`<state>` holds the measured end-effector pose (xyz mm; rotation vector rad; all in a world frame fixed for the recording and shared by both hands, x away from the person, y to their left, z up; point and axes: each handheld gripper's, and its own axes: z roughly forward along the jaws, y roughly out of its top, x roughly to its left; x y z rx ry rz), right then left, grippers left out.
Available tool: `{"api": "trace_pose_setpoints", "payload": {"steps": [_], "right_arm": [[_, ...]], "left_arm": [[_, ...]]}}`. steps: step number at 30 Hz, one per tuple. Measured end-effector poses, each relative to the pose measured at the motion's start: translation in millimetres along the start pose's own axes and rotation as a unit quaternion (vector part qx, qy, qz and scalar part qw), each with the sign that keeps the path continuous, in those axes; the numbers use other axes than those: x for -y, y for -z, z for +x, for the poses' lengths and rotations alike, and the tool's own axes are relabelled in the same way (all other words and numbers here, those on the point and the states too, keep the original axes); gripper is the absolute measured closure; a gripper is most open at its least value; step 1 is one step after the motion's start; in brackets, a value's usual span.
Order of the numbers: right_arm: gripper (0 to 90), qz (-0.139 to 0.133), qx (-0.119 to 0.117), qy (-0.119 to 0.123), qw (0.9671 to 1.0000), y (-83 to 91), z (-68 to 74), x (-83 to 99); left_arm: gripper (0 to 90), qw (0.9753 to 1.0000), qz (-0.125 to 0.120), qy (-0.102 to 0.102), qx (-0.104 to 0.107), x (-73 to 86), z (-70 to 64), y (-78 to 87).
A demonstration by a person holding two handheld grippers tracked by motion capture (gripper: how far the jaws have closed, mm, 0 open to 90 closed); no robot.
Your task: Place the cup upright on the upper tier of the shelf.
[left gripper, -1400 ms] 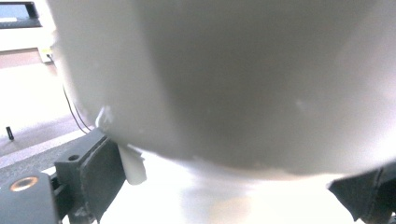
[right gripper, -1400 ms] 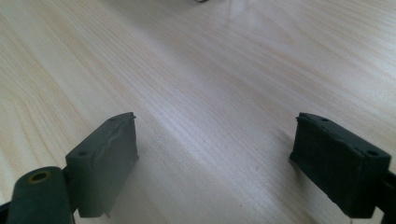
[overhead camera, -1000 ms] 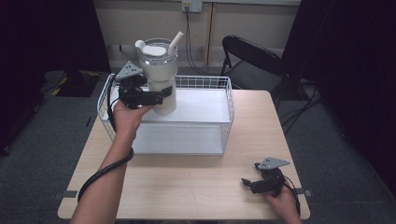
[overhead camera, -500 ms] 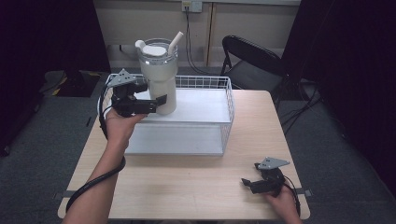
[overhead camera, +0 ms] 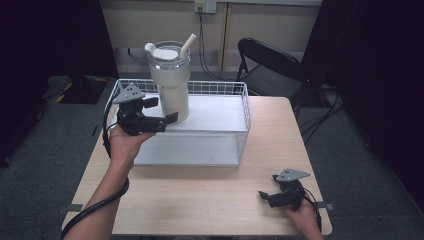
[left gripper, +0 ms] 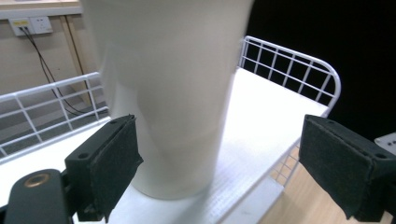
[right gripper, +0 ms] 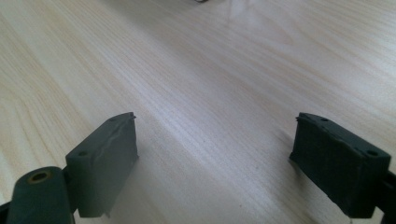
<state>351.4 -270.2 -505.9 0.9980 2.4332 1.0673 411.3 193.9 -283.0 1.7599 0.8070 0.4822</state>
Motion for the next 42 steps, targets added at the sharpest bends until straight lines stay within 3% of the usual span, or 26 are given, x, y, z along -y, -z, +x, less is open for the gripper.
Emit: {"api": "trace_pose_setpoints", "payload": {"steps": [15, 27, 32, 42], "right_arm": [[13.3, 0.0, 0.0, 0.001, 1.0, 0.0, -0.1, 0.0], [13.3, 0.0, 0.0, 0.001, 1.0, 0.0, -0.1, 0.0], [13.3, 0.0, 0.0, 0.001, 1.0, 0.0, -0.1, 0.0], [13.3, 0.0, 0.0, 0.001, 1.0, 0.0, -0.1, 0.0]], "left_arm": [[12.0, 0.9994, 0.009, -0.007, 0.034, 19.7, -17.0, 3.0], [12.5, 0.9975, 0.015, -0.021, 0.067, 36.3, -30.7, 2.6], [12.5, 0.9964, 0.014, -0.015, 0.082, 45.0, -32.5, 1.3], [12.3, 0.9954, 0.021, -0.016, 0.092, 68.4, -35.7, -2.7]]}}
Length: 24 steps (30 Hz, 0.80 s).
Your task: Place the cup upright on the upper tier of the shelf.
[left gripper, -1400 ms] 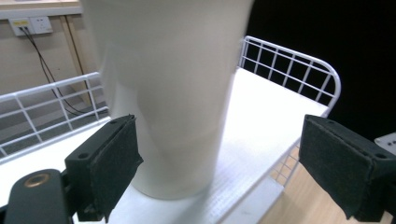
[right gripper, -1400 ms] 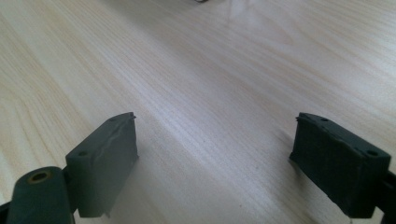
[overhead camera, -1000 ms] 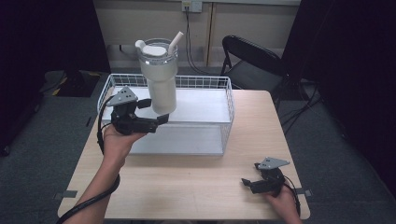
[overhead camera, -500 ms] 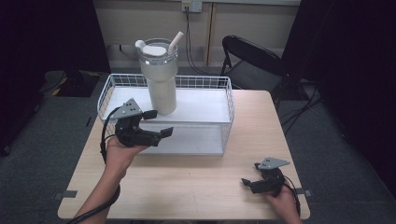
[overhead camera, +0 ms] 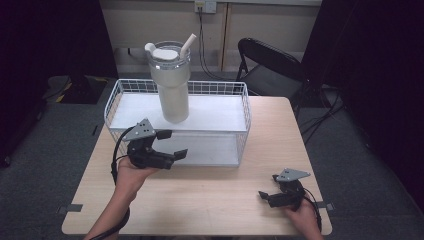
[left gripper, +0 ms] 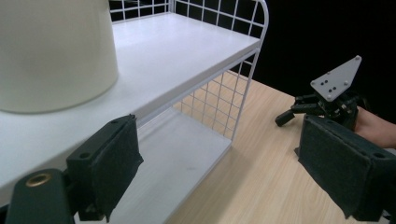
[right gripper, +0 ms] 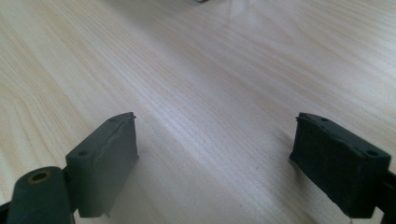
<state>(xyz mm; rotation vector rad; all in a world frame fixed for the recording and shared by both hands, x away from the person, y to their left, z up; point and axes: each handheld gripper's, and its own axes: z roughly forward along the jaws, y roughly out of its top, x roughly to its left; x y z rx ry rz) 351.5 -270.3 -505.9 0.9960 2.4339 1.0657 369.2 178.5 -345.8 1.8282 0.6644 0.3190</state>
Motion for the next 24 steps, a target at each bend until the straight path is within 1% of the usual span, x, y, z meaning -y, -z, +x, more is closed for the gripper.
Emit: {"api": "trace_pose_setpoints", "payload": {"steps": [6, 10, 11, 12, 14, 19, 24], "right_arm": [[13.3, 0.0, 0.0, 0.0, 1.0, 0.0, 0.0, 0.0], [13.3, 0.0, 0.0, 0.0, 1.0, 0.0, 0.0, 0.0], [13.3, 0.0, 0.0, 0.0, 1.0, 0.0, 0.0, 0.0], [13.3, 0.0, 0.0, 0.0, 1.0, 0.0, 0.0, 0.0], [13.3, 0.0, 0.0, 0.0, 1.0, 0.0, 0.0, 0.0], [13.3, 0.0, 0.0, 0.0, 1.0, 0.0, 0.0, 0.0], [13.3, 0.0, 0.0, 0.0, 1.0, 0.0, 0.0, 0.0]], "left_arm": [[12.3, 0.9999, -0.001, 0.012, 0.006, 14.2, 1.0, -2.4], [12.1, 0.9998, 0.006, 0.015, 0.009, 24.3, 1.5, -4.5], [12.1, 0.9999, 0.006, 0.013, 0.008, 27.2, 2.2, -4.6], [12.1, 0.9997, 0.006, 0.02, 0.01, 30.5, 2.6, -5.3], [12.2, 0.9996, 0.011, 0.025, 0.006, 37.1, 3.4, -6.0], [12.2, 0.9992, 0.021, 0.035, 0.005, 52.3, 4.7, -8.7], [12.1, 0.9986, 0.038, 0.036, -0.001, 67.5, 7.7, -10.9]]}}
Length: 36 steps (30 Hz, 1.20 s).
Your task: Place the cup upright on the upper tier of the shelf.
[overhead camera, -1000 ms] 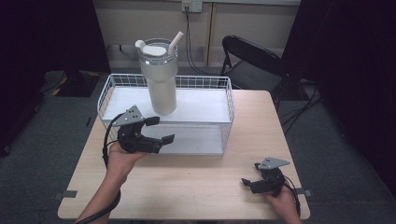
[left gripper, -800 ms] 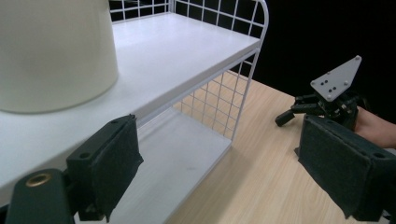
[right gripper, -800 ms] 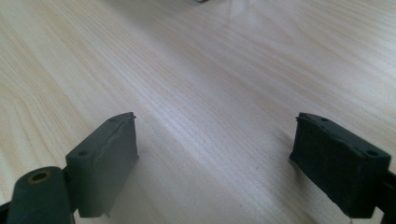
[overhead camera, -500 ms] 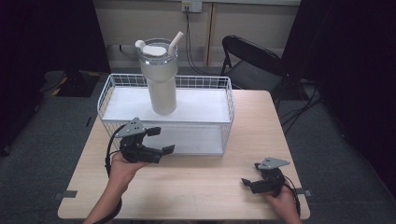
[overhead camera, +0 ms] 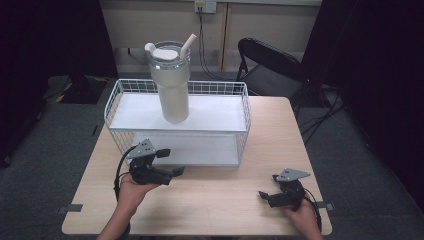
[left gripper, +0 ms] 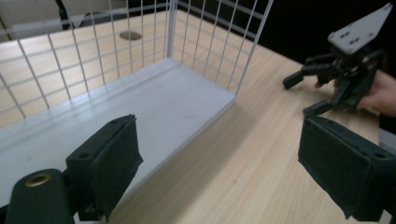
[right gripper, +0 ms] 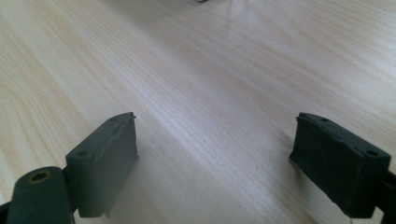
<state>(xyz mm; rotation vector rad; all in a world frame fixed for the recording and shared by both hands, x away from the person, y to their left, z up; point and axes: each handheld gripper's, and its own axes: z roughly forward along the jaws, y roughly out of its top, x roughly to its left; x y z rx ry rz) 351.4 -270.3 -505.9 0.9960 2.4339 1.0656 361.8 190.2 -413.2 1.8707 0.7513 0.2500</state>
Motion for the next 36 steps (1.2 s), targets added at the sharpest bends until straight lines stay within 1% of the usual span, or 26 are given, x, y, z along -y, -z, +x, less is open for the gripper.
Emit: {"api": "trace_pose_setpoints", "payload": {"steps": [3, 5, 13, 16, 17, 18, 21, 24, 25, 26, 28, 29, 34, 36], "right_arm": [[13.3, 0.0, 0.0, 0.0, 1.0, 0.0, 0.0, 0.0], [13.3, 0.0, 0.0, 0.0, 1.0, 0.0, 0.0, 0.0], [13.3, 0.0, 0.0, 0.0, 1.0, 0.0, 0.0, 0.0], [13.3, 0.0, 0.0, 0.0, 1.0, 0.0, 0.0, 0.0], [13.3, 0.0, 0.0, 0.0, 1.0, 0.0, 0.0, 0.0], [13.3, 0.0, 0.0, 0.0, 1.0, 0.0, 0.0, 0.0], [13.3, 0.0, 0.0, 0.0, 1.0, 0.0, 0.0, 0.0], [13.3, 0.0, 0.0, 0.0, 1.0, 0.0, 0.0, 0.0], [13.3, 0.0, 0.0, 0.0, 1.0, 0.0, 0.0, 0.0], [13.3, 0.0, 0.0, 0.0, 1.0, 0.0, 0.0, 0.0], [13.3, 0.0, 0.0, 0.0, 1.0, 0.0, 0.0, 0.0], [13.3, 0.0, 0.0, 0.0, 1.0, 0.0, 0.0, 0.0], [13.3, 0.0, 0.0, 0.0, 1.0, 0.0, 0.0, 0.0], [13.3, 0.0, 0.0, 0.0, 1.0, 0.0, 0.0, 0.0]], "left_arm": [[12.1, 0.9999, 0.002, 0.01, -0.004, 9.9, 3.8, -0.6], [12.1, 0.9998, 0.001, 0.021, -0.001, 15.5, 6.5, 0.0], [12.0, 0.9993, 0.006, 0.035, -0.008, 33.4, 11.5, 0.7], [12.0, 0.9991, 0.012, 0.04, -0.011, 41.1, 13.5, 0.9], [12.0, 0.9989, 0.017, 0.04, -0.014, 46.6, 15.1, 1.1], [11.9, 0.9989, 0.017, 0.04, -0.014, 46.6, 15.1, 1.1], [12.0, 0.9987, 0.023, 0.043, -0.017, 54.4, 16.2, 1.0], [12.0, 0.9982, 0.038, 0.04, -0.024, 61.0, 18.1, 0.4], [12.0, 0.9979, 0.043, 0.04, -0.027, 62.1, 18.2, 0.5], [12.0, 0.9978, 0.048, 0.035, -0.03, 63.1, 18.9, 0.7], [12.0, 0.9974, 0.053, 0.034, -0.034, 65.6, 19.7, 1.3], [12.0, 0.9973, 0.055, 0.037, -0.034, 67.3, 19.6, 1.1], [12.0, 0.9959, 0.073, 0.033, -0.043, 75.1, 19.0, 1.3], [12.0, 0.9956, 0.079, 0.033, -0.04, 76.7, 18.2, 1.9]]}}
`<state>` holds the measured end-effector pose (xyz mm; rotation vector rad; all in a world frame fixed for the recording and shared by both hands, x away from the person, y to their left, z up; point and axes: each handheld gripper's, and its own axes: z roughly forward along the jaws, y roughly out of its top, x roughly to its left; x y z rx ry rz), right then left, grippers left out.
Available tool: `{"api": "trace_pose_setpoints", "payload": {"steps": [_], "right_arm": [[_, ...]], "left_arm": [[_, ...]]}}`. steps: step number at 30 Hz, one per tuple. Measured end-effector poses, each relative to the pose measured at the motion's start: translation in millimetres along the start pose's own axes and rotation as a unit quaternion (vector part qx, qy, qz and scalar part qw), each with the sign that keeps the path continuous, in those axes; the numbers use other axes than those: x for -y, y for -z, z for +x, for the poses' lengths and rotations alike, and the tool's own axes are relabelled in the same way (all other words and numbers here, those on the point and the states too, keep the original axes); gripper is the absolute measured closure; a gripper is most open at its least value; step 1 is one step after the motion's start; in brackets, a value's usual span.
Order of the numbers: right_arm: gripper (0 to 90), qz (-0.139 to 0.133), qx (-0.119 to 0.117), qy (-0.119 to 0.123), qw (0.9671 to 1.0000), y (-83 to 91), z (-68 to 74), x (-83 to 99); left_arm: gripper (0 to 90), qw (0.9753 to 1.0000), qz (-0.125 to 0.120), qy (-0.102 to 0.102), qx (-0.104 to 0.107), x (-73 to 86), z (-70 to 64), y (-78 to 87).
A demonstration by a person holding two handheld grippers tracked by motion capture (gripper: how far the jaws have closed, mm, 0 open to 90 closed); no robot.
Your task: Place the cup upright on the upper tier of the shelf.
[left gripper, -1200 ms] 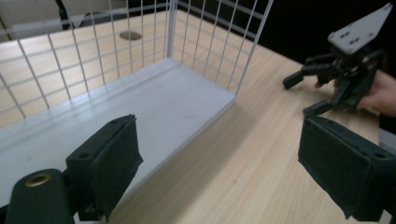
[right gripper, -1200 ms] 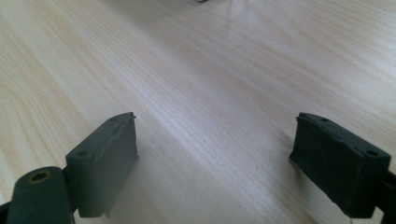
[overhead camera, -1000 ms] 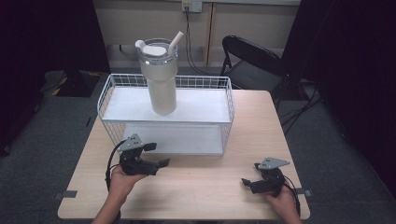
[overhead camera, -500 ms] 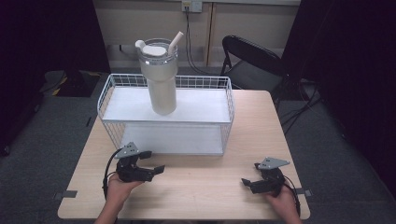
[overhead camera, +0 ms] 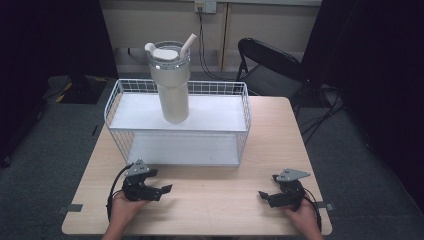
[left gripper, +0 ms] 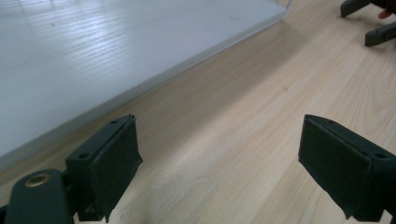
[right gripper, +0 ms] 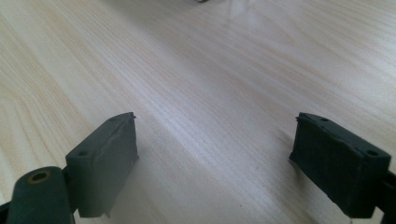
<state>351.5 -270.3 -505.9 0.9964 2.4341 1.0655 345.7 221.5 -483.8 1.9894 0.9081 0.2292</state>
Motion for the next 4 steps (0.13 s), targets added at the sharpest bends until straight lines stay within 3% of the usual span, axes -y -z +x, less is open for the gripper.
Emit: {"api": "trace_pose_setpoints", "payload": {"steps": [4], "right_arm": [[13.3, 0.0, 0.0, 0.0, 1.0, 0.0, 0.0, 0.0]], "left_arm": [[11.9, 1.0, -0.004, -0.002, 0.0, 0.3, -2.2, 3.6]]}}
